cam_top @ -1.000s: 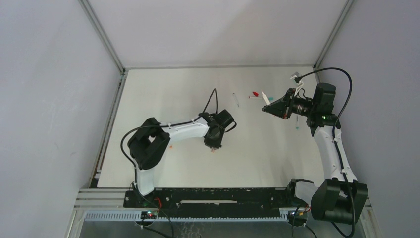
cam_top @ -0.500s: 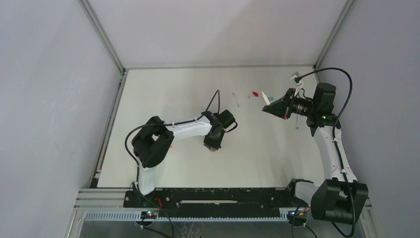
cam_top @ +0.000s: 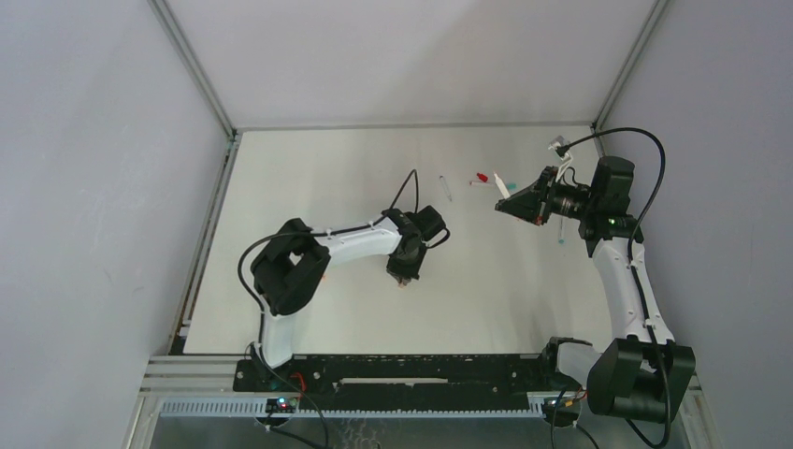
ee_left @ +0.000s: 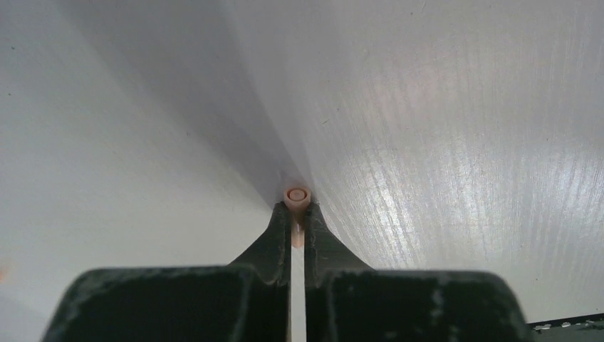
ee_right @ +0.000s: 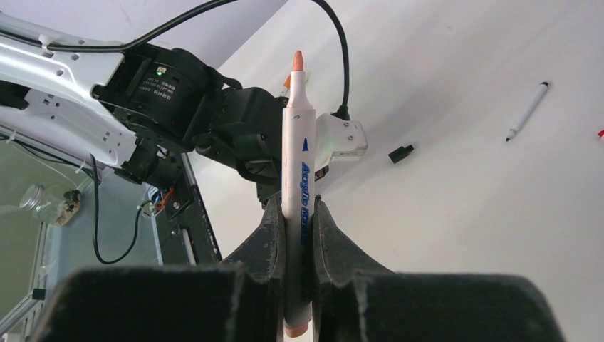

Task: Insert the pens into the pen caps
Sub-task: Insert the pen cap onto the pen.

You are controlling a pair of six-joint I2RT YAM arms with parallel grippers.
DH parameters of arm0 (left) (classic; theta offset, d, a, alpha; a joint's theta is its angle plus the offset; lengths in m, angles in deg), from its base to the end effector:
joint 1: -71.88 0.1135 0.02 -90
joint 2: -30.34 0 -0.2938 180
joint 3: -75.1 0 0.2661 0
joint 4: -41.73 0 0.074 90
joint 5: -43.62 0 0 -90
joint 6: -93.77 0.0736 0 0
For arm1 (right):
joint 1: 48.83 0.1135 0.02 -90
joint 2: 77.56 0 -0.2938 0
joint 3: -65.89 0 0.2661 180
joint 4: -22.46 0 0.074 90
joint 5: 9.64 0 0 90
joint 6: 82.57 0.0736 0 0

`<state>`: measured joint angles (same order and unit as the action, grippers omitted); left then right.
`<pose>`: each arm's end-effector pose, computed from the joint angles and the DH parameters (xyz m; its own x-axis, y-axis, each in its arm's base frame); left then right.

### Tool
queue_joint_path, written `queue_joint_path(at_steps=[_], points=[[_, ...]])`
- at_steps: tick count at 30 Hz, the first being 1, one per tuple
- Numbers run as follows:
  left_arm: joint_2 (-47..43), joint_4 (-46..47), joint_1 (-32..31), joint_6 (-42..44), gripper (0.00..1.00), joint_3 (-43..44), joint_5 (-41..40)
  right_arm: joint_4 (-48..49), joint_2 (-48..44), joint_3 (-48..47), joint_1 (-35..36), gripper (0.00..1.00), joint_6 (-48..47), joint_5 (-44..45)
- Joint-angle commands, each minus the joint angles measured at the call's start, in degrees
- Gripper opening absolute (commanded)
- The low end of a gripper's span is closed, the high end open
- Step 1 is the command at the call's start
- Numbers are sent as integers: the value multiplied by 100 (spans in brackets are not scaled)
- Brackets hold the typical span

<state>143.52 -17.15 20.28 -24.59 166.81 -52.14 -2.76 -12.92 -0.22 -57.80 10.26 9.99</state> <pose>0.2592 -0.3151 0.1410 -0.9043 0.3801 -0.1945 0.3861 0.9224 0.0074 0.2583 0.0294 0.3461 -0.4368 0.0857 -0.8955 -0.7786 0.4626 0.4241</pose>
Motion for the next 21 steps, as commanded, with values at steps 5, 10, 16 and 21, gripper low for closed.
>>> queue_joint_path(at_steps=[5,10,16,21], points=[[-917,821,-12,13,0,-530,-143,-93,-193,-223,-12,0,-274,-327],[-2031,1871,-11,-157,0,-1010,-105,-282,-250,-229,150,0,-717,-523],[-3425,3806,-14,-678,0,-1989,127,-531,-285,-226,519,0,-1010,-634],[-4367,5643,-13,-1059,0,-2873,219,-581,-295,-180,858,1,-983,-769]])
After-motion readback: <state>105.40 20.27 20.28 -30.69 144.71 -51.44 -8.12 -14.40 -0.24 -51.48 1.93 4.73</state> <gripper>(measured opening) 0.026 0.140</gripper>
